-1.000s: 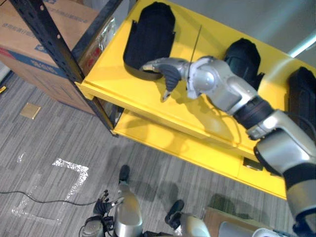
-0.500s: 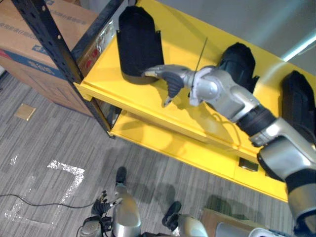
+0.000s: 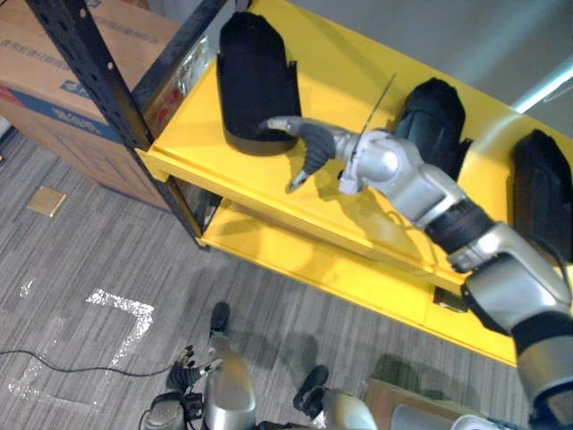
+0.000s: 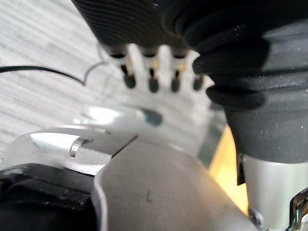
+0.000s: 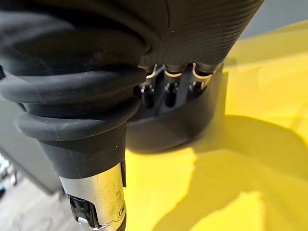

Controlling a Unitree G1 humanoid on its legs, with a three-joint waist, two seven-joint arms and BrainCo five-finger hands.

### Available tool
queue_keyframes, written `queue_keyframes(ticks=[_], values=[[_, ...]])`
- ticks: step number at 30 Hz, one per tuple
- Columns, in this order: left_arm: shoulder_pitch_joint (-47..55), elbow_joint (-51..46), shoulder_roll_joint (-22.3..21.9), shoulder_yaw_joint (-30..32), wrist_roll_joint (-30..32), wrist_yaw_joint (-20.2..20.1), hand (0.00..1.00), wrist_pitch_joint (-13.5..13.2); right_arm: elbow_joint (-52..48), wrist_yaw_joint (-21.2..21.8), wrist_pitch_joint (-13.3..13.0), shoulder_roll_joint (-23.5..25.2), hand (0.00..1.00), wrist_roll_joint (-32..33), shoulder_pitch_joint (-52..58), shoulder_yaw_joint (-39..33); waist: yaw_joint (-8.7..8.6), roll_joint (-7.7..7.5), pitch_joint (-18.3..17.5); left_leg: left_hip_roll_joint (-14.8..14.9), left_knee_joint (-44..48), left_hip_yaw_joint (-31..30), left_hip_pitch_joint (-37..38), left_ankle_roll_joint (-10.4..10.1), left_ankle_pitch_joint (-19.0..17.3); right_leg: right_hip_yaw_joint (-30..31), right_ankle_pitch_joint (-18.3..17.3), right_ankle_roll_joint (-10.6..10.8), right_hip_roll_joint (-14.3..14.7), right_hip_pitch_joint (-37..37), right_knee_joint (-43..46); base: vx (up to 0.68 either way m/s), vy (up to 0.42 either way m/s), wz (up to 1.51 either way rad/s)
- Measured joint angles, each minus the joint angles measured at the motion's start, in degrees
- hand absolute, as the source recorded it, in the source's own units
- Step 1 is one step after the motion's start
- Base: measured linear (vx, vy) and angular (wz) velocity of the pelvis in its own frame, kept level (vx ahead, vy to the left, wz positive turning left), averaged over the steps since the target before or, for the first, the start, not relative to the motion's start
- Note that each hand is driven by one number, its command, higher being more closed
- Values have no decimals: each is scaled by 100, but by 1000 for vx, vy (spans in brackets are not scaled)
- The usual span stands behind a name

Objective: Walk over and take plastic housings, then place them on the shelf

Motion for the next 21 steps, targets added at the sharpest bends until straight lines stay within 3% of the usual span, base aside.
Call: queue_keyframes(ticks=[5,14,21], values=[[2,-24,-114,-6,-5,-6,0,-1,138,-208,260,128,0,-244,6,-63,4,194,58,-1,0,-24,-3,17,10,-11,-37,5,-8,-7,62,0,0,1],[0,-31,-126,-19,-9,-9,0,-2,534,-579,106,428,0,-478,10,-260,16,301,123,0,1,-43,-4,15,17,-23,-81,-3,-17,-16,115,0,0,0],[-4,-78,-151,-166,-13,-9,0,-40,585,-883,236,719,0,-845,1,-263,63,478,227,-4,1,-71,-5,39,1,-42,-142,-2,-32,-26,185,0,0,0]])
